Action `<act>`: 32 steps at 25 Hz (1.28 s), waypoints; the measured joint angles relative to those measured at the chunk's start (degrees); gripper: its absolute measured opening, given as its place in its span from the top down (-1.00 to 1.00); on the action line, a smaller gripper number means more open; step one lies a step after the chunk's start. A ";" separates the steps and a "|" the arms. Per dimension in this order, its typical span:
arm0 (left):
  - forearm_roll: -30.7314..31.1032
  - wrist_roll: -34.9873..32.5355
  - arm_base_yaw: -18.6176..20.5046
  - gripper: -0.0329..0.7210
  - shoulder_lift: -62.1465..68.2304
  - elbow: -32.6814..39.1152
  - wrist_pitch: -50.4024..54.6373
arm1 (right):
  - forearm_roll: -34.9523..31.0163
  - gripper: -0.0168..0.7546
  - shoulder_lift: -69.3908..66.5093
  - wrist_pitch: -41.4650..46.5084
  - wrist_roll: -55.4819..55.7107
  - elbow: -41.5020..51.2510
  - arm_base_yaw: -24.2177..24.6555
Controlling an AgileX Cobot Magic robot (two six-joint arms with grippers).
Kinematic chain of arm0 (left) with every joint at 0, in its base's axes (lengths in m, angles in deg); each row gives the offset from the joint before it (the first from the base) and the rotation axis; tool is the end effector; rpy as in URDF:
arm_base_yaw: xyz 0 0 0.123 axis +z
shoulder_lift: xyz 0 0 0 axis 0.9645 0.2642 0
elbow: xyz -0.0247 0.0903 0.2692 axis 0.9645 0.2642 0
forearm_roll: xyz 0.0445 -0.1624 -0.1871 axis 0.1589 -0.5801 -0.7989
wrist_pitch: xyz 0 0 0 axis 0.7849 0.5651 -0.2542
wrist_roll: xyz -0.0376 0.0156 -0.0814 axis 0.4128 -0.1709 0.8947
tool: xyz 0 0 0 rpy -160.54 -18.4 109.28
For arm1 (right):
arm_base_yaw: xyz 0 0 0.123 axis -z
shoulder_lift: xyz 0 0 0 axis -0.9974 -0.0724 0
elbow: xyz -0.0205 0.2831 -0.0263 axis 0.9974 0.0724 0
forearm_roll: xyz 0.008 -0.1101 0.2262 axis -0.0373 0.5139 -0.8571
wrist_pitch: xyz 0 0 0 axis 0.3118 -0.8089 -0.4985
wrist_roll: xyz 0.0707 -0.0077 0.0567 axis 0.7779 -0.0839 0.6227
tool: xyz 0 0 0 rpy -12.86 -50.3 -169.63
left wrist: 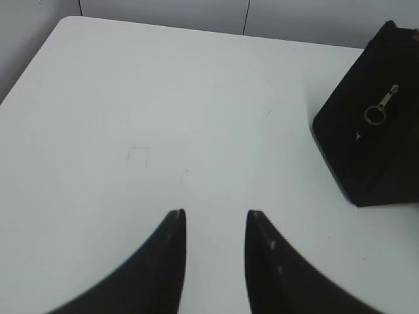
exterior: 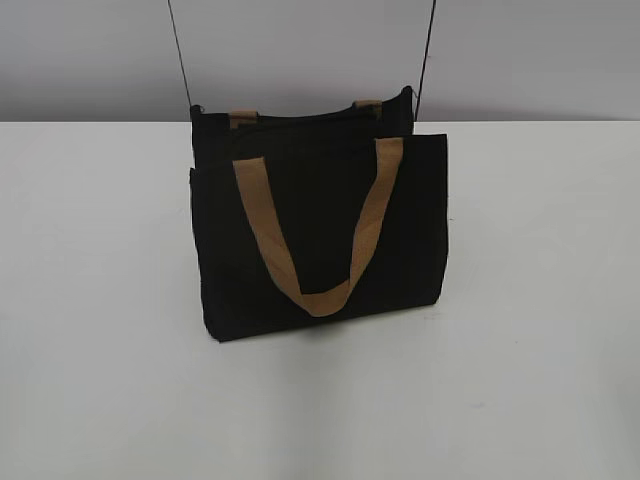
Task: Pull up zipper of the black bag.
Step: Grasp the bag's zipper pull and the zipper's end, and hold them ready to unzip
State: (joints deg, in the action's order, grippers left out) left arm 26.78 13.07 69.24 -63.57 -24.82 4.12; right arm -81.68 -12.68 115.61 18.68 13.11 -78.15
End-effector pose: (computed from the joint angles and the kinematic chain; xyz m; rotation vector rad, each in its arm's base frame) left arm -0.0085 0.0033 0.2830 0.0461 2.0134 -0.0535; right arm -0.0049 0.0097 0.2705 -0.0566 2.0838 -0.0599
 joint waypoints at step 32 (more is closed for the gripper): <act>-2.93 -12.02 0.00 0.29 0.00 0.00 0.00 | 0.00 -0.46 0.00 0.00 0.00 0.00 0.00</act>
State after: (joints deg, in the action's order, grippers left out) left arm 23.85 1.05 69.24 -63.57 -24.82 4.12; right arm -81.68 -12.68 115.61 18.68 13.11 -78.15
